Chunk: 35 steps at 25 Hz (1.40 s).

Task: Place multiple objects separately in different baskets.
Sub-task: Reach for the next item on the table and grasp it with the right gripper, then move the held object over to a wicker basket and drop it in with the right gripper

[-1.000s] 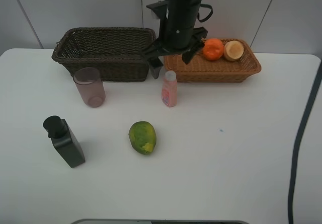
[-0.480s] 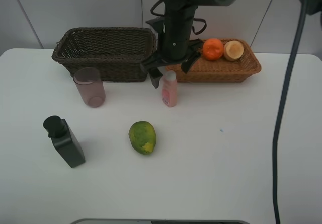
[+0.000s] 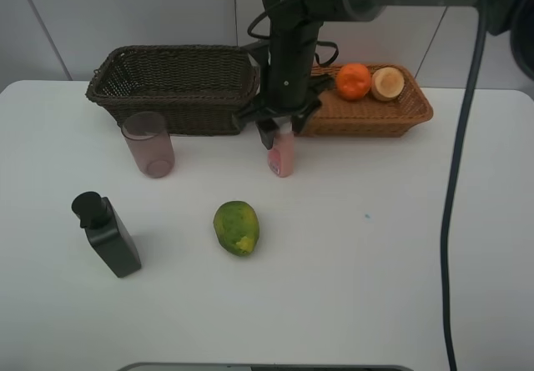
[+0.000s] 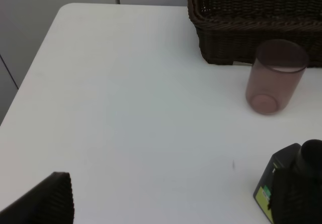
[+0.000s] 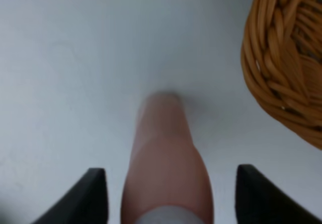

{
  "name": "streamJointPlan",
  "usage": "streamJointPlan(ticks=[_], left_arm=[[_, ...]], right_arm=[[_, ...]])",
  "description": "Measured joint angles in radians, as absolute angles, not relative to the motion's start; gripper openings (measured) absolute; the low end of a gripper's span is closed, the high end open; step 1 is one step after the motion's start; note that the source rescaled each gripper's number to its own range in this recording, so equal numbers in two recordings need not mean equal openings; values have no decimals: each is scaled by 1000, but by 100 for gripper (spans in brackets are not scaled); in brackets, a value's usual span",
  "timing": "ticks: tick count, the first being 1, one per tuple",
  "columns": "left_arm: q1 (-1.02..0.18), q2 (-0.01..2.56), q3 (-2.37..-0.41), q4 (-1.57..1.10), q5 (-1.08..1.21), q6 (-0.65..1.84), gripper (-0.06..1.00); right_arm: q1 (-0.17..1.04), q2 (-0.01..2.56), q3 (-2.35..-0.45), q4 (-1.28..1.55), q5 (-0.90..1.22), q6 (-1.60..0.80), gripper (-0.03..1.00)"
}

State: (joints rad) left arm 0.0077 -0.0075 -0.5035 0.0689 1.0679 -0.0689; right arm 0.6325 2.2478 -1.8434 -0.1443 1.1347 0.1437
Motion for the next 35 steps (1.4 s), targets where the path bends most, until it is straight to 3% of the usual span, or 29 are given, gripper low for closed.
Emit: streamJointPlan(ticks=[3, 25, 35], left_arm=[[8, -8, -504, 69, 1068, -69, 100], [8, -8, -504, 69, 1068, -69, 100], [8, -8, -504, 69, 1068, -69, 100]], right_arm=[[633, 2248, -1843, -144, 1132, 144, 0], [633, 2215, -1852, -145, 1139, 144, 1], [639, 2193, -2049, -127, 1223, 144, 1]])
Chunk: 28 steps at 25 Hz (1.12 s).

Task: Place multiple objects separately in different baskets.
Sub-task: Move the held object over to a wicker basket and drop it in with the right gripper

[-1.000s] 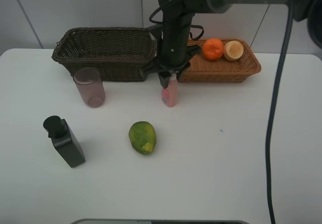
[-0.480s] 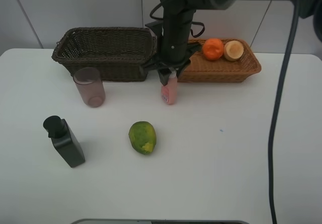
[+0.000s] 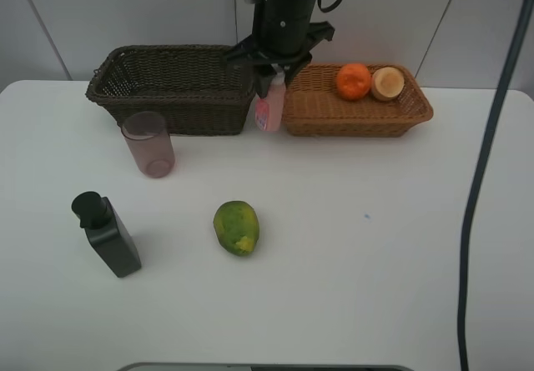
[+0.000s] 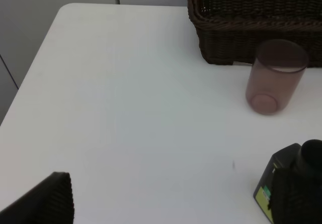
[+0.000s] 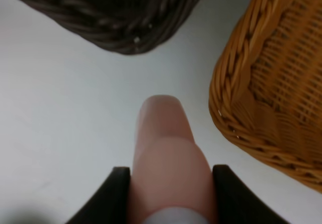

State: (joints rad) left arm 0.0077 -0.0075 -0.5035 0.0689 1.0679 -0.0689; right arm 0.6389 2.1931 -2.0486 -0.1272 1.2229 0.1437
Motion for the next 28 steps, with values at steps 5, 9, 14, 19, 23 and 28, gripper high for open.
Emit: streamJointPlan(ticks=[5, 9, 14, 19, 23, 28], left_arm=[[8, -8, -504, 69, 1068, -69, 100], [8, -8, -504, 69, 1068, -69, 100], [8, -8, -504, 69, 1068, -69, 100], [8, -8, -504, 69, 1068, -69, 100], [8, -8, -504, 69, 1068, -69, 100], [8, -8, -504, 69, 1068, -69, 100]], right_arm=[[644, 2177, -2142, -102, 1224, 144, 1], [644, 2177, -2192, -99, 1224, 144, 1], [644, 2180, -2196, -98, 1150, 144, 1], [644, 2213, -2198, -96, 965, 144, 1], [644, 2261, -2198, -96, 838, 144, 1], [644, 2328, -2198, -92, 730, 144, 1]])
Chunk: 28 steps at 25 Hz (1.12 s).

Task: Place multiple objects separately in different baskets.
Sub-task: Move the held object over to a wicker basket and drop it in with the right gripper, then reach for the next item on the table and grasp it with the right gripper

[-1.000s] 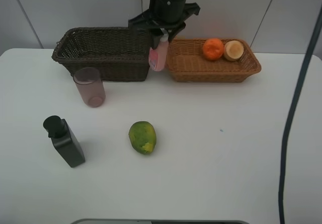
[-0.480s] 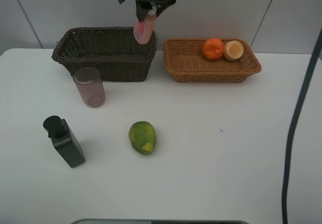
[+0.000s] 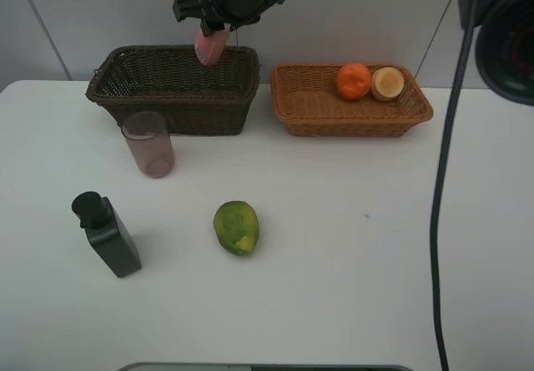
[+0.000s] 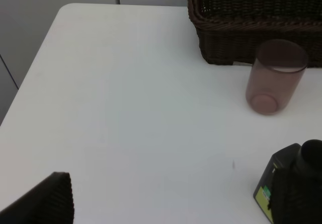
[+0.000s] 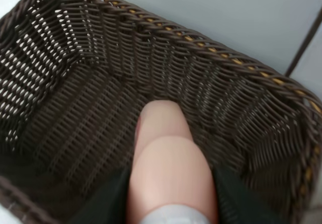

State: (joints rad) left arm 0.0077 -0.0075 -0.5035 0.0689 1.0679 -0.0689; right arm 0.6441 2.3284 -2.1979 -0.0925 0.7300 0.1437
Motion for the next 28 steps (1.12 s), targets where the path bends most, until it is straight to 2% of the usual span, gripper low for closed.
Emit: streamJointPlan(ticks=[14, 15, 16, 17, 19, 21, 22, 24, 28], left_arm=[[8, -8, -504, 69, 1068, -69, 100], [8, -8, -504, 69, 1068, -69, 100], [8, -8, -504, 69, 1068, -69, 100], [8, -8, -504, 69, 1068, -69, 100], [8, -8, -504, 69, 1068, -69, 100], [8, -8, -504, 69, 1068, -69, 100], [8, -8, -504, 69, 1068, -69, 100], [8, -8, -504, 69, 1068, -69, 100], [8, -8, -504, 69, 1068, -69, 100]], right_arm=[[644, 2444, -2198, -95, 626, 144, 2], [644, 2445, -2198, -95, 623, 145, 7], [644, 2445, -2198, -95, 616, 145, 18], [644, 2444, -2198, -95, 614, 145, 30], [644, 2444, -2198, -96, 608, 145, 62], [644, 2444, -2198, -96, 608, 145, 84], [644, 2444, -2198, -96, 608, 145, 91], [644, 2439, -2198, -97, 608, 145, 97], [644, 2407, -2198, -100, 655, 145, 100]])
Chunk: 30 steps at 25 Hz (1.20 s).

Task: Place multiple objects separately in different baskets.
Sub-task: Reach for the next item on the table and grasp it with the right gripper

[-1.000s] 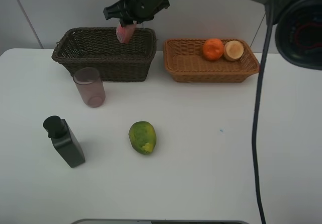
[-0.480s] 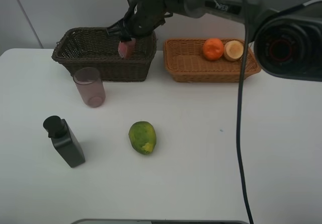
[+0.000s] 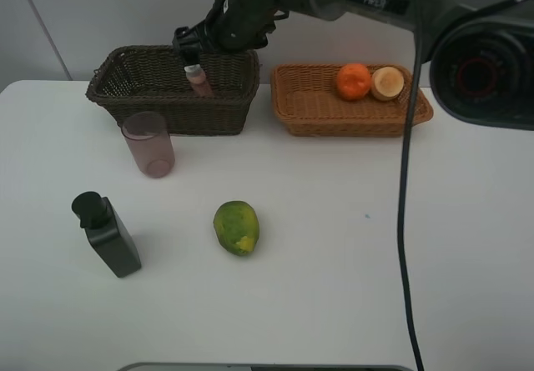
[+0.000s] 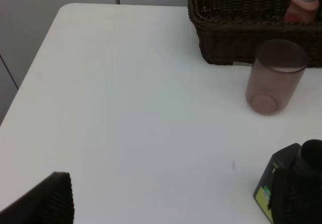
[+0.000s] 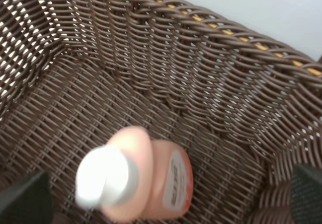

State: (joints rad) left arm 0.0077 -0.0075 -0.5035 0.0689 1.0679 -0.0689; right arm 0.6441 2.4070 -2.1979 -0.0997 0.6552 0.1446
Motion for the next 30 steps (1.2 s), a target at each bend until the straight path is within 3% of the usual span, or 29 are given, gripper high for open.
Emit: streamJointPlan(ticks=[11, 22, 30], left_arm=[[8, -8, -504, 69, 1068, -69, 100], [8, -8, -504, 69, 1068, -69, 100], [8, -8, -504, 69, 1068, -69, 100]], right_arm=[[655, 2262, -2138, -97, 1070, 67, 100], [751, 2016, -1619, -96, 938, 137, 100], [842, 1995, -1469, -90, 904, 254, 100]])
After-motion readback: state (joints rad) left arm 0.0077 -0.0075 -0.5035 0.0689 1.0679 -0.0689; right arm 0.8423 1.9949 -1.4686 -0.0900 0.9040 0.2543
